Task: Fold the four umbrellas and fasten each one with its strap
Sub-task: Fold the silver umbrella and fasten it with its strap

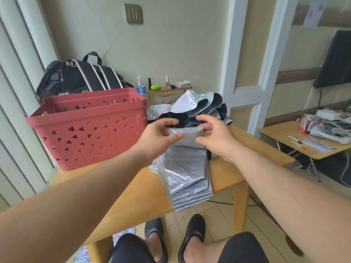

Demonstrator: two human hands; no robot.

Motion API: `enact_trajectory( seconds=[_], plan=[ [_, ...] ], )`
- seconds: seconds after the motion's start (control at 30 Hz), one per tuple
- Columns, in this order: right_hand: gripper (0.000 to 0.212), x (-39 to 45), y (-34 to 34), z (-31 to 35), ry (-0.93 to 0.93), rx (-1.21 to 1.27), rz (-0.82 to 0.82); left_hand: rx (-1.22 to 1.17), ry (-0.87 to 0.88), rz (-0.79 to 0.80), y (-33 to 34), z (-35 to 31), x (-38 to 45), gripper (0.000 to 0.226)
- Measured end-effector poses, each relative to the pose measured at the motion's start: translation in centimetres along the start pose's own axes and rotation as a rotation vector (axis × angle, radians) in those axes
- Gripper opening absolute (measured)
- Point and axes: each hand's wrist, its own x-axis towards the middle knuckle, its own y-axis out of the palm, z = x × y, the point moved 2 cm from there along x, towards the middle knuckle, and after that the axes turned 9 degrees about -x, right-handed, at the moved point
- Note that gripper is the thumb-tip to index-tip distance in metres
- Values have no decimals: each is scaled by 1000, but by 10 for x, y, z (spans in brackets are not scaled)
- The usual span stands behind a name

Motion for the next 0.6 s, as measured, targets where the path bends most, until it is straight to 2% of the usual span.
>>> enact_trajectory(
  seconds=[0.13,0.23,0.47,0.53,0.6],
  plan=[
    [40,-3,2,1,0,-35,-17,116,15,18,3,13,-12,42],
    [33,-7,1,0,-13,-105,-19,194,32,-19,3,18,-17,36],
    [30,-11,-5,3,-85,-122,-52,270,46,-73,-1,15,-24,23],
    [33,-12,-6,1,-125,-134,-47,263,46,-85,-4,14,-27,14],
    [47,-16,-5,-2,-168,-212,-3,239,54,-78,-6,14,-29,7]
  ],
)
